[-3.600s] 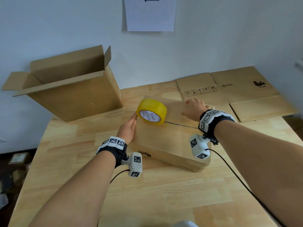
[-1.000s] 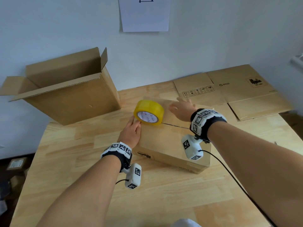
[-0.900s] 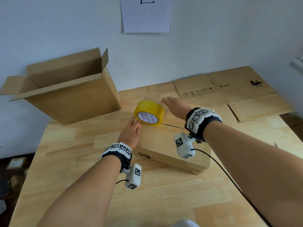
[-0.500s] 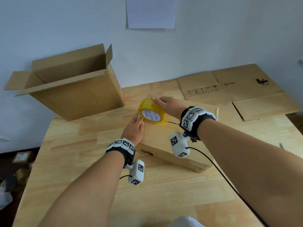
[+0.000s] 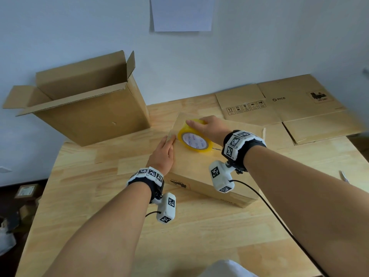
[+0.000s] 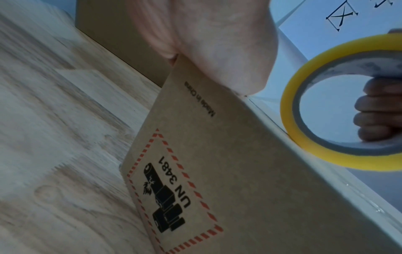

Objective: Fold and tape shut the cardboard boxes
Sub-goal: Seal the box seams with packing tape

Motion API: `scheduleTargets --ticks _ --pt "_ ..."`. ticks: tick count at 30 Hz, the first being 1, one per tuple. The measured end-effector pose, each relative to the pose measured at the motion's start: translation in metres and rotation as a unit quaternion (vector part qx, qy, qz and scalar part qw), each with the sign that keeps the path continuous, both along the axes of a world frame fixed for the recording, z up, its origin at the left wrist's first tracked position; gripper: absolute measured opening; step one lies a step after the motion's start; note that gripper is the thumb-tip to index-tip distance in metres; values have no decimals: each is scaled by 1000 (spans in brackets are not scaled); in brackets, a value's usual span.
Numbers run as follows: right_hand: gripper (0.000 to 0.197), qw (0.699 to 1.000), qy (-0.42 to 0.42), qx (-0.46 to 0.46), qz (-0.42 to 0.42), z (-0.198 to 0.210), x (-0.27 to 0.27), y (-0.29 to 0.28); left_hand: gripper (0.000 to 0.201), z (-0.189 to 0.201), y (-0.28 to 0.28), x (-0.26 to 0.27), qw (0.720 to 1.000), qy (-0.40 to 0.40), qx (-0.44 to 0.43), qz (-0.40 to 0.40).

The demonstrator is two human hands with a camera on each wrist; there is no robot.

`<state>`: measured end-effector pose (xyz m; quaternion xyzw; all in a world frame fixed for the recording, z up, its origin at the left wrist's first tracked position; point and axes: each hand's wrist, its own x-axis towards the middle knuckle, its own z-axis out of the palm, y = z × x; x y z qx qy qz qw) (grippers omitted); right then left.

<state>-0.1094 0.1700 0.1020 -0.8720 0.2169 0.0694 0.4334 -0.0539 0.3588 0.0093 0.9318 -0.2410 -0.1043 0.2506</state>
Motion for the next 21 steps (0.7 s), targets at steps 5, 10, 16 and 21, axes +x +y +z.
scheduleTargets --ticks 5,10,16,21 --pt "52 1000 16 -23 6 7 -8 -7 45 -1 0 1 1000 4 -5 1" --pt "51 995 61 -71 34 16 -14 -19 45 2 0 -2 1000 1 -6 -1" --pt "50 988 64 -132 37 16 -15 -13 45 6 0 -4 1000 2 8 -2" --pt "53 975 74 -196 73 20 -10 -11 45 7 1 -5 1000 7 17 -10"
